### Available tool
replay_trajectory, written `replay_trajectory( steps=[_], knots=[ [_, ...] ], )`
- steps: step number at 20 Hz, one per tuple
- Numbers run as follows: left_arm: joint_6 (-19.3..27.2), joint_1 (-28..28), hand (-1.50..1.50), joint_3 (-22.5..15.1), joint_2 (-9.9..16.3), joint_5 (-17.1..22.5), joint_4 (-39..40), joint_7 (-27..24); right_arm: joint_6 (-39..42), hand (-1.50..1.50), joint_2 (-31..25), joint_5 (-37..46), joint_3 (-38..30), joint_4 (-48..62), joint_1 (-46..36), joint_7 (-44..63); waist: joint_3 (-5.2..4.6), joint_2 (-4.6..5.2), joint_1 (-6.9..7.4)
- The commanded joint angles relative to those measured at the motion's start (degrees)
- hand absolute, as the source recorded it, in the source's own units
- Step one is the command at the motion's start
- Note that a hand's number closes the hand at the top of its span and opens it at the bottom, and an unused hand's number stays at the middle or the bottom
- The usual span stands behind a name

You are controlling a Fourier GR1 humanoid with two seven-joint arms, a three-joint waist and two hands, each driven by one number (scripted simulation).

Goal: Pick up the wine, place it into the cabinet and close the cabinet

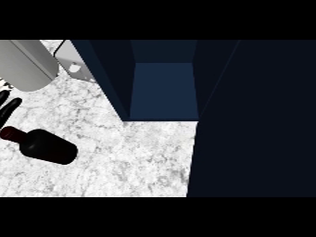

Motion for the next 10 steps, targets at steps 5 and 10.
replay_trajectory(
  steps=[5, 10],
  knots=[
    [0.34, 2.57, -1.5, 10.17, 11.29, 23.4, -5.84, 12.94, -4.05, -1.5, 0.5, 3.13, 6.77, -14.57, 0.51, 15.29, 0.05, -0.11, 0.7],
    [3.68, -0.32, -1.5, 11.37, 10.24, 23.08, -4.56, 14.93, -6.92, -1.5, 1.98, 9.78, 13.84, -14.59, -3.2, 19.17, 0.03, 0.12, 0.21]
  ],
)
